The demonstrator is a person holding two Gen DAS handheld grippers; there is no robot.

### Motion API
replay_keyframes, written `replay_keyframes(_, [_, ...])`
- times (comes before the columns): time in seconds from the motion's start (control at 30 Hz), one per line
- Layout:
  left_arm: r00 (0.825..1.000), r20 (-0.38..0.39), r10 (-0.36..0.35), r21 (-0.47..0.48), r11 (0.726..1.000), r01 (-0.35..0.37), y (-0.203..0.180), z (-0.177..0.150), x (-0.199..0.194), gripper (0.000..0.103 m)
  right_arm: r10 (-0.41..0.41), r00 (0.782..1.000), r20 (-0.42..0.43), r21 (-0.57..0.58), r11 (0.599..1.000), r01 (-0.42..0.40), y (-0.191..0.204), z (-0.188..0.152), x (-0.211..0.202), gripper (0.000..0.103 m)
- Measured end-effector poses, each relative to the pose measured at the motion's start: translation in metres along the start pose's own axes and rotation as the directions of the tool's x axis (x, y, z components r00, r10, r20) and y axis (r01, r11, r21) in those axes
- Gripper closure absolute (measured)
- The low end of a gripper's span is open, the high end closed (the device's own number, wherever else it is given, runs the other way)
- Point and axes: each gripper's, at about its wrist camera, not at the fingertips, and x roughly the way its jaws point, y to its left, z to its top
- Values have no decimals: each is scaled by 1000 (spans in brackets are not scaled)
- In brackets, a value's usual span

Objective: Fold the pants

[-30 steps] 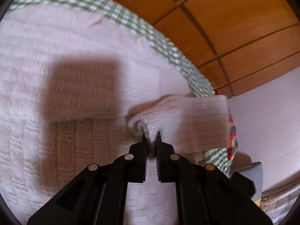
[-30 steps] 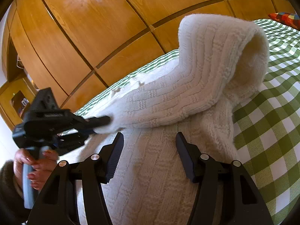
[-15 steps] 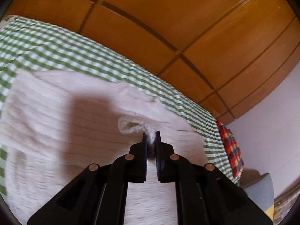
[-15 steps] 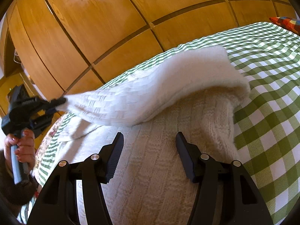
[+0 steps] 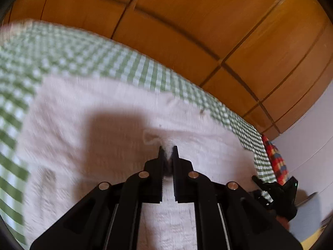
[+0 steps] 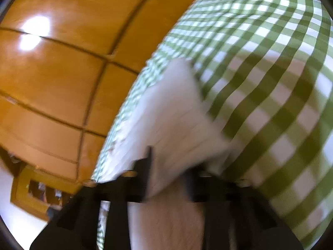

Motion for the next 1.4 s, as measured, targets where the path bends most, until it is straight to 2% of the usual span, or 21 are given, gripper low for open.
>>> replay_keyframes(0.1, [994,107,-2,82,997,-7,-14,11,-25,97,33,999,11,-46,998,-32,17,3,-6,95])
replay_keyframes(0.17, [990,133,38,164,985,-60,-20,11,-32,97,17,1000,-2,-63,998,-17,23,-3,-3,95])
replay_keyframes(0.27, [992,58,113,195,973,-122,-6,-2,-14,97,-81,996,-22,-74,994,79,9,-13,8,96])
replay_keyframes(0.37, [980,-53,190,182,967,-177,17,-22,15,96,-59,998,21,-110,992,61,2,-19,9,98])
replay_keyframes(0.4, [978,-64,198,184,966,-184,21,-27,19,93,-66,997,40,-145,987,71,4,-22,9,98])
replay_keyframes(0.47, [984,-46,172,169,972,-162,24,-31,15,90,-55,997,48,-151,987,62,4,-24,8,98])
replay_keyframes(0.5, [987,-47,152,153,978,-144,25,-30,13,69,-36,998,43,-132,990,42,1,-23,6,98])
replay_keyframes(0.53, [993,-51,110,121,987,-103,26,-27,11,39,-22,999,38,-114,993,26,-1,-20,6,98])
replay_keyframes(0.57, [996,-40,80,91,993,-76,26,-25,9,30,-15,999,36,-104,994,18,0,-16,7,98])
replay_keyframes(0.6, [998,-19,64,58,996,-63,27,-22,7,29,-14,999,37,-102,995,17,-2,-14,3,98])
replay_keyframes(0.67, [996,-29,87,15,996,-86,30,-16,13,38,-26,999,34,-113,993,30,1,-14,4,98])
replay_keyframes(0.73, [989,-78,127,4,992,-127,29,-12,28,90,-33,999,32,-119,992,37,4,-16,4,98])
replay_keyframes(0.8, [985,-98,145,38,989,-141,26,-16,33,97,-40,999,34,-132,990,44,7,-17,2,98])
replay_keyframes(0.9, [985,-65,159,75,985,-154,15,-20,19,97,-31,997,68,-152,988,41,14,-19,-7,98])
replay_keyframes(0.97, [985,-56,165,94,983,-160,14,-26,10,97,-58,994,96,-189,979,75,17,-22,-12,98])
replay_keyframes(1.07, [972,-76,220,175,963,-205,18,-43,16,97,-111,989,93,-221,967,130,10,-27,-6,98])
replay_keyframes(1.1, [971,-62,230,192,958,-214,19,-47,19,93,-112,989,95,-222,966,131,6,-29,-2,98])
replay_keyframes(1.27, [974,-40,222,187,960,-211,24,-46,17,89,-108,990,94,-247,961,128,7,-31,0,97])
replay_keyframes(1.3, [974,-37,222,185,960,-211,23,-46,15,86,-106,990,89,-244,962,125,7,-30,-1,96])
replay_keyframes(1.37, [976,-29,217,176,962,-209,23,-48,9,68,-116,990,85,-257,957,135,9,-33,-6,92])
replay_keyframes(1.4, [975,-19,223,169,961,-217,23,-49,3,42,-125,989,84,-267,953,143,10,-35,-9,90])
